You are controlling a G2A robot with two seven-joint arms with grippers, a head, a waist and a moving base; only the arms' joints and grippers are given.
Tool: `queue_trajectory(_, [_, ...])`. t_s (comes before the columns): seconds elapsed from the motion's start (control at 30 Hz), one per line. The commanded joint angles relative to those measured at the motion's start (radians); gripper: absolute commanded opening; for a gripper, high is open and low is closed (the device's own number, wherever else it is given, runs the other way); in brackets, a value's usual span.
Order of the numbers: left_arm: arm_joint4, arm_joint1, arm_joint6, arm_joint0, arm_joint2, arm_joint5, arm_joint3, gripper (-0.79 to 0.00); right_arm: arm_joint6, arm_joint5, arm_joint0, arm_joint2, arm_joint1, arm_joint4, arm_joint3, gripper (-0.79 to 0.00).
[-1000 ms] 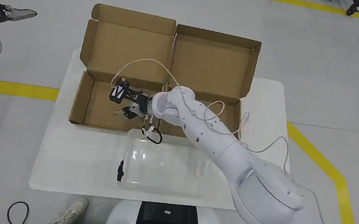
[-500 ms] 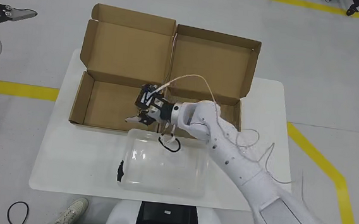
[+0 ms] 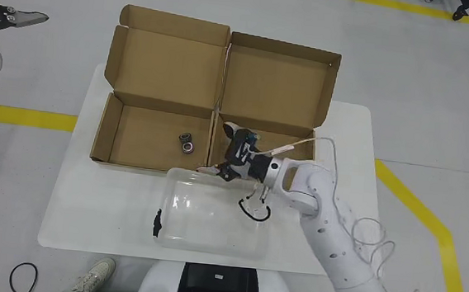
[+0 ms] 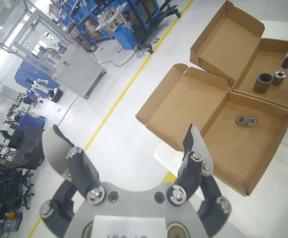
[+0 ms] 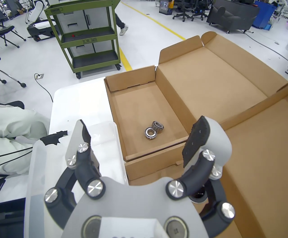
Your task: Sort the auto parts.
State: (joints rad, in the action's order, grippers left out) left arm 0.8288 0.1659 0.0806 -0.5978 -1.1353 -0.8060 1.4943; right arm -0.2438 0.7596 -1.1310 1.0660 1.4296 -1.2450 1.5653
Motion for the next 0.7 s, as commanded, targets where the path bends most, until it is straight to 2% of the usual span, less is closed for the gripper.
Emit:
queue_trajectory(0.0, [0.000,0.000,0.000,0.000,0.000,0.000,0.000,0.000,0.007,-0.003,-0.022,0.018,-0.007,-0.007,0.015,0.000])
queue_trajectory(0.13, [0.000,0.000,0.000,0.000,0.000,0.000,0.000,0.000,0.040,-0.023,-0.068,0.043,-0.018,-0.025,0.035,0.000])
queue_trajectory(0.4, [0.000,0.000,0.000,0.000,0.000,0.000,0.000,0.000,0.192,-0.061,-0.206,0.128,-0.047,-0.095,0.092,0.000])
queue_trajectory(0.67, [0.000,0.000,0.000,0.000,0.000,0.000,0.000,0.000,0.330,-0.101,-0.377,0.274,-0.080,-0.118,0.181,0.000])
